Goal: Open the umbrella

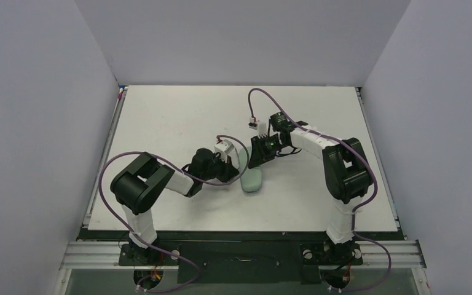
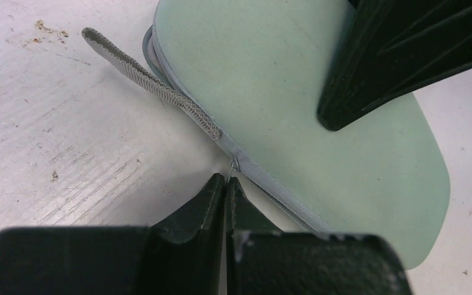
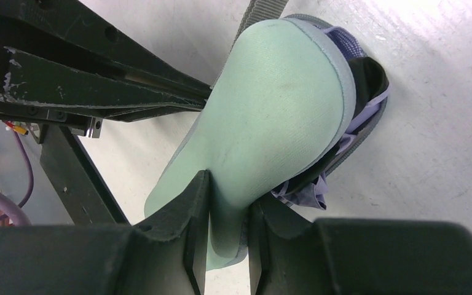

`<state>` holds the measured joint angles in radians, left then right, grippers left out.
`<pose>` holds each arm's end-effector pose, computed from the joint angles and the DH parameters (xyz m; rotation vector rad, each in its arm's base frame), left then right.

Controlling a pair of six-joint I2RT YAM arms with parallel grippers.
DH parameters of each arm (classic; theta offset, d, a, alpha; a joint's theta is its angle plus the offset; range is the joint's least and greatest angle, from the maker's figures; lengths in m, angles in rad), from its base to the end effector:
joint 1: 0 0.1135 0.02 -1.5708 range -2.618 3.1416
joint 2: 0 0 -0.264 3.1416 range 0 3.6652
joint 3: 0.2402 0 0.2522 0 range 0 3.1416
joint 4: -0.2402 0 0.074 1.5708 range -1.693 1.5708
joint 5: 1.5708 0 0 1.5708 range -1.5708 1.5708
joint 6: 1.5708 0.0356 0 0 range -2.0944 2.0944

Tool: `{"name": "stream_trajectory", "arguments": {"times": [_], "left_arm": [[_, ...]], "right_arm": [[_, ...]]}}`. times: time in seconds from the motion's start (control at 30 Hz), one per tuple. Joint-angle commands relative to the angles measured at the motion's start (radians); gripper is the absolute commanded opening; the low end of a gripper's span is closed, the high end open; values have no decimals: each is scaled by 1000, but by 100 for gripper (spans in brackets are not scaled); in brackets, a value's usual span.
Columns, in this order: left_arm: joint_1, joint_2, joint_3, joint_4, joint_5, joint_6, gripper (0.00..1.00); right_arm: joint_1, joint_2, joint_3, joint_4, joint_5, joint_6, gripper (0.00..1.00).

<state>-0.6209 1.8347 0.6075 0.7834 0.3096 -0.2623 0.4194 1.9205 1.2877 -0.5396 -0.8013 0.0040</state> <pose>0.2583 -0.1981 0.1116 0.5761 2.0219 -0.8602 0.3383 0.1788 0.1740 -0.7744 2.5670 1.2196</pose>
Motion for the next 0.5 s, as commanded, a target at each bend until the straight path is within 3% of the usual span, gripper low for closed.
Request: {"name": "stream_trajectory", "arguments": {"times": [0.0,0.1,0.17,0.2,0.23,0.27,0.3,0.33,0.37,0.43,0.47], "left_arm": [[28,33,78,21,-83,-54,0],[40,28,90,14,-61,-64,0],[50,-2,84,-1,-41,-67,0],[53,-15,73,-9,-33,-69,4],[62,-43,68,-26,-14,-69,17],[68,-61,51,-36,-4,-70,27],[79,-96,44,-59,9,-69,48],[86,-115,30,-74,11,-68,56],[97,-153,23,-102,15,-65,76],[119,-212,4,-144,20,-47,97],[137,-229,-2,-162,23,-34,98]], "right_arm": [[9,3,-39,-91,74,-112,0],[5,-8,-33,-98,77,-113,0],[0,-20,-18,-101,84,-95,11],[-4,-32,-2,-103,93,-86,21],[-6,-39,4,-105,97,-61,28],[-10,-58,13,-105,99,-47,40],[-12,-69,13,-105,99,-23,45],[-16,-92,9,-107,100,-14,54],[-17,-104,5,-107,100,9,57],[-18,-136,-9,-105,99,40,64],[-19,-155,-20,-104,97,47,66]]}}
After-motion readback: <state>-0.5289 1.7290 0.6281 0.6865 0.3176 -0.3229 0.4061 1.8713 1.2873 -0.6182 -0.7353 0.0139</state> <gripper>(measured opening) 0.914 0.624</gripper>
